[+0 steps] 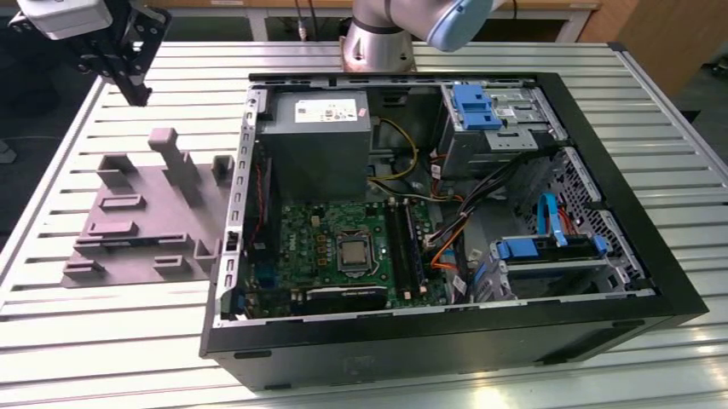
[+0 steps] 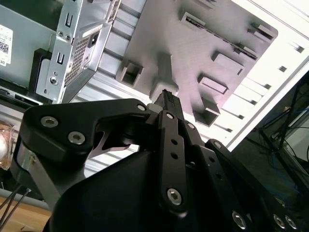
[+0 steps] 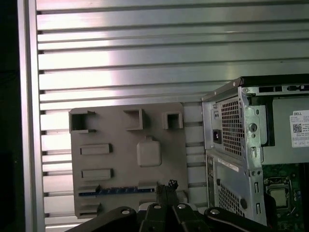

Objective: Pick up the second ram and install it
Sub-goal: 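Reach for the second ram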

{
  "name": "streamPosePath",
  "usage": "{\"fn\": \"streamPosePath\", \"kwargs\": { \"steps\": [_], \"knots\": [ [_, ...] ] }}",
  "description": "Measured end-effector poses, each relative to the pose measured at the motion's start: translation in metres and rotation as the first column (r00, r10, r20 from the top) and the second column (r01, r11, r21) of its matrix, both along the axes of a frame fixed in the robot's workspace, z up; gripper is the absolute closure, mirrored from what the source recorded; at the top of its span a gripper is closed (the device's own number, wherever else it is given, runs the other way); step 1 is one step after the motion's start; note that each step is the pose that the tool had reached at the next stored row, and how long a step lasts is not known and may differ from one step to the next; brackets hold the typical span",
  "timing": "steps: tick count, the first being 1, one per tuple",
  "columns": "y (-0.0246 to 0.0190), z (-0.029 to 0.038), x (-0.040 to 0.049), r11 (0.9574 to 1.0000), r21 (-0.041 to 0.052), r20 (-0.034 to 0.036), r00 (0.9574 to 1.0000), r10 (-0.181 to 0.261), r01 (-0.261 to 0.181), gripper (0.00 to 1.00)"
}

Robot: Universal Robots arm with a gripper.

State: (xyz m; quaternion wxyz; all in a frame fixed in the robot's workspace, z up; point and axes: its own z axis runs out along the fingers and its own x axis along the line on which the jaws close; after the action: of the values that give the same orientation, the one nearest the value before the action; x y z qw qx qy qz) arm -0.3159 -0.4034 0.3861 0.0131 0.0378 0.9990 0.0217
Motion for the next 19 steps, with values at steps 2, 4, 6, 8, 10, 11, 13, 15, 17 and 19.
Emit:
{"fn": "streamPosePath", "kwargs": {
  "steps": [2,4,6,8,10,11,13,15,17,19],
  "knots": [
    [-0.0006,-0.0013,-0.0012,1.0000,0.0001,0.0001,1.0000,0.000,0.000,0.89],
    [-0.0013,-0.0022,-0.0022,1.0000,0.0000,0.0000,1.0000,0.000,0.000,0.89],
    [-0.0021,-0.0031,-0.0032,1.0000,0.0000,0.0000,1.0000,0.000,0.000,0.89],
    [-0.0028,-0.0038,-0.0042,1.0000,0.0001,0.0001,1.0000,0.000,0.000,0.89],
    [-0.0035,-0.0045,-0.0051,1.0000,0.0001,0.0000,1.0000,0.000,0.000,0.89],
    [-0.0037,-0.0048,-0.0055,1.0000,0.0001,0.0001,1.0000,0.000,0.000,0.89],
    [-0.0043,-0.0057,-0.0059,1.0000,0.0002,0.0002,1.0000,0.000,0.000,0.89],
    [-0.0049,-0.0063,-0.0062,1.0000,0.0000,0.0000,1.0000,0.000,0.000,0.89],
    [-0.0054,-0.0071,-0.0067,1.0000,0.0001,0.0000,1.0000,0.000,0.000,0.89],
    [-0.0062,-0.0079,-0.0072,1.0000,0.0000,0.0000,1.0000,0.000,0.000,0.89]
  ]
}}
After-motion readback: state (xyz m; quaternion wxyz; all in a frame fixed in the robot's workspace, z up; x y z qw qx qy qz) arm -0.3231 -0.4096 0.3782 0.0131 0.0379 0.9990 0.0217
